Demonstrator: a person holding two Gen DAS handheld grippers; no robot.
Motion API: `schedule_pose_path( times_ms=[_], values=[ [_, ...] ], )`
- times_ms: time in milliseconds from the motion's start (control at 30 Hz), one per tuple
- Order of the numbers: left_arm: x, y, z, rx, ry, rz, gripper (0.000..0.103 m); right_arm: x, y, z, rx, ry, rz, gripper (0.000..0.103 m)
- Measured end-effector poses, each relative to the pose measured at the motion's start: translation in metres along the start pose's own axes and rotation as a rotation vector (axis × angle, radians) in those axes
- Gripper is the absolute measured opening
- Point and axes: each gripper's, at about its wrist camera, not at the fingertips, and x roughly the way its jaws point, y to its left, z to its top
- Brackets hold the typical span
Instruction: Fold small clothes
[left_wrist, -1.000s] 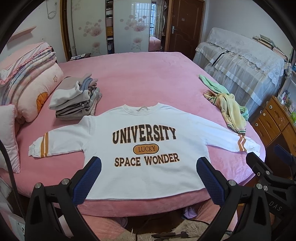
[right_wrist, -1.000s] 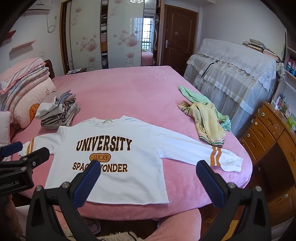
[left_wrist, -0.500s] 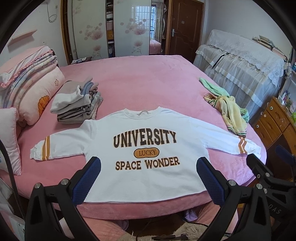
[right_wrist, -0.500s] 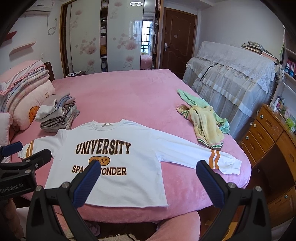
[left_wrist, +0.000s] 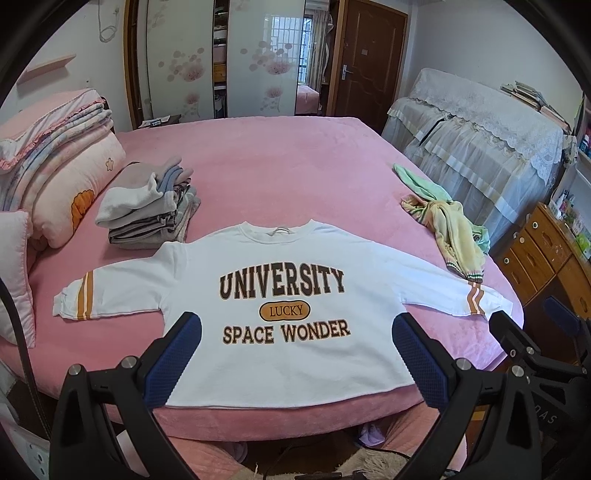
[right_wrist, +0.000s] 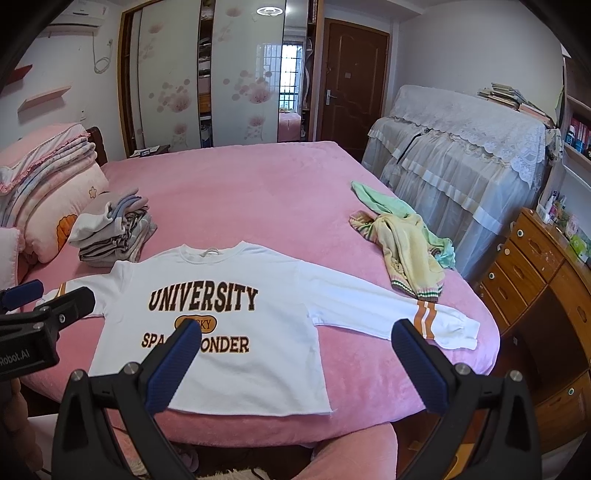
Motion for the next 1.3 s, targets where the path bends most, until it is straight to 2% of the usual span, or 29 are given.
schedule_pose_path(
  times_ms=[567,1300],
  values=[
    [-0.001,-0.011,-0.002,0.029,0.009,0.026,0.103,-0.01,-0.005,0.003,0.002,-0.037,-0.001,0.103],
    [0.003,-0.017,-0.003,0.033,0.024,0.071,0.103,-0.007,-0.005,0.001,-0.002,-0.017,0.018,0.103]
  ],
)
